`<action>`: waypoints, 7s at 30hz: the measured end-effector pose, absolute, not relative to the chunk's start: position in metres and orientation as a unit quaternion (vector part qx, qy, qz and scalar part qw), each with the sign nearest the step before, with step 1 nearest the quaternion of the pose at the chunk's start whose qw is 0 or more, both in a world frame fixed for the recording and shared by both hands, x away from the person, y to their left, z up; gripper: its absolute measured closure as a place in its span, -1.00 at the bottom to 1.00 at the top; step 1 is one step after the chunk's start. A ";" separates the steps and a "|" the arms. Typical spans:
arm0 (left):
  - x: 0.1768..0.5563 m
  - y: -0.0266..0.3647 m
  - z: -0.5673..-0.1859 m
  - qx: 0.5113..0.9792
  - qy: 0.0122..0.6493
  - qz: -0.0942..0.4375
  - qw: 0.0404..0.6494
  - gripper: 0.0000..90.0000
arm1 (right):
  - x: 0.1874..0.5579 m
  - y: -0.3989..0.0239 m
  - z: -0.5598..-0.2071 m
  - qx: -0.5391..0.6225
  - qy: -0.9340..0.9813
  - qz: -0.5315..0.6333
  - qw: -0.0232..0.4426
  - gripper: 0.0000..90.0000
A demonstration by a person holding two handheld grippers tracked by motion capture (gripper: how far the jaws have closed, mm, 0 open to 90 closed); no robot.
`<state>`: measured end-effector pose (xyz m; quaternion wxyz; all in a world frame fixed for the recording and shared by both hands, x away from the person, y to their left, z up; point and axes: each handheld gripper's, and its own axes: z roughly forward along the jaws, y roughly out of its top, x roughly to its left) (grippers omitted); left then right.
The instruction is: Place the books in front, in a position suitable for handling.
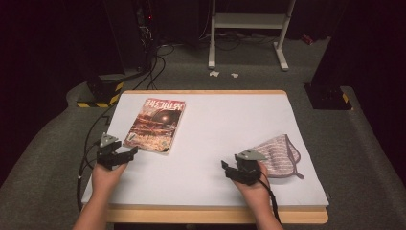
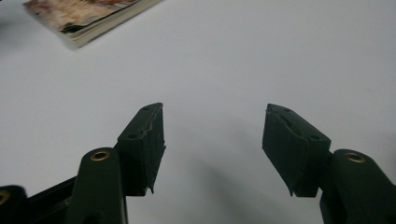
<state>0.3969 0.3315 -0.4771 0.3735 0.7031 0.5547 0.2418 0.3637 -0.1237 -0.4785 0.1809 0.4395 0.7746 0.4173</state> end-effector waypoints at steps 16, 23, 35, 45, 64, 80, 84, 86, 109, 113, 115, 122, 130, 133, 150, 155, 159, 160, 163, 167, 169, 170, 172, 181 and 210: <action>0.458 0.351 -0.498 0.713 0.584 0.187 0.340 -0.46 | 0.430 -0.015 -0.497 0.413 0.798 0.416 0.142 -0.13; 0.463 0.348 -0.498 0.721 0.576 0.177 0.341 -0.40 | 0.458 0.024 -0.495 0.411 0.807 0.406 0.126 -0.13; 0.461 0.346 -0.499 0.727 0.565 0.184 0.344 -0.36 | 0.479 0.070 -0.494 0.414 0.804 0.407 0.128 -0.14; 0.455 0.334 -0.499 0.737 0.553 0.190 0.340 -0.26 | 0.476 0.076 -0.504 0.412 0.815 0.389 0.123 -0.08; 0.421 0.289 -0.498 0.754 0.527 0.185 0.346 -0.19 | 0.447 0.033 -0.504 0.420 0.810 0.386 0.137 0.04; 0.375 0.208 -0.501 0.777 0.480 0.156 0.376 -0.17 | 0.399 -0.062 -0.503 0.445 0.793 0.384 0.161 0.05; 0.363 0.191 -0.500 0.786 0.464 0.154 0.377 -0.17 | 0.390 -0.077 -0.502 0.447 0.794 0.374 0.173 0.05; 0.356 0.182 -0.499 0.794 0.452 0.163 0.371 -0.17 | 0.389 -0.079 -0.501 0.448 0.794 0.373 0.172 0.05; 0.331 0.136 -0.497 0.806 0.427 0.158 0.378 -0.18 | 0.347 -0.131 -0.502 0.453 0.788 0.372 0.187 0.06; 0.330 0.133 -0.497 0.805 0.430 0.159 0.377 -0.19 | 0.343 -0.133 -0.502 0.454 0.787 0.372 0.190 0.06; 0.326 0.127 -0.497 0.812 0.422 0.174 0.365 -0.20 | 0.341 -0.134 -0.502 0.454 0.787 0.371 0.192 0.06; 0.304 0.076 -0.498 0.839 0.343 0.150 0.395 0.01 | 0.336 -0.138 -0.502 0.446 0.792 0.376 0.181 0.06; 0.323 0.102 -0.491 0.815 0.388 0.148 0.404 0.03 | 0.335 -0.145 -0.502 0.447 0.789 0.384 0.172 0.04; 0.327 0.107 -0.490 0.810 0.394 0.151 0.407 0.01 | 0.337 -0.150 -0.500 0.455 0.784 0.384 0.178 0.03; 0.343 0.185 -0.486 0.786 0.442 0.188 0.390 -0.06 | 0.340 -0.157 -0.502 0.458 0.777 0.388 0.190 0.01; 0.338 0.179 -0.493 0.792 0.432 0.167 0.397 -0.07 | 0.340 -0.154 -0.502 0.458 0.781 0.387 0.175 0.06; 0.332 0.166 -0.496 0.803 0.408 0.159 0.404 -0.06 | 0.338 -0.146 -0.501 0.449 0.787 0.385 0.175 0.06; 0.330 0.164 -0.497 0.808 0.403 0.158 0.400 -0.06 | 0.337 -0.144 -0.502 0.448 0.788 0.385 0.174 0.06; 0.329 0.161 -0.500 0.813 0.398 0.151 0.398 -0.06 | 0.336 -0.140 -0.502 0.448 0.789 0.383 0.176 0.04; 0.327 0.159 -0.499 0.815 0.393 0.138 0.402 -0.03 | 0.336 -0.140 -0.503 0.450 0.788 0.385 0.169 0.04; 0.326 0.157 -0.498 0.816 0.390 0.140 0.404 -0.03 | 0.337 -0.141 -0.502 0.447 0.790 0.386 0.166 0.06; 0.326 0.158 -0.497 0.815 0.389 0.143 0.405 -0.03 | 0.338 -0.143 -0.501 0.445 0.790 0.385 0.172 0.03; 0.326 0.161 -0.495 0.811 0.389 0.146 0.411 -0.05 | 0.340 -0.151 -0.494 0.447 0.781 0.384 0.205 0.00; 0.343 0.211 -0.482 0.793 0.410 0.206 0.400 -0.16 | 0.356 -0.225 -0.477 0.515 0.726 0.344 0.298 -0.31; 0.341 0.259 -0.495 0.758 0.440 0.187 0.445 -0.14 | 0.404 -0.254 -0.489 0.563 0.743 0.262 0.248 0.13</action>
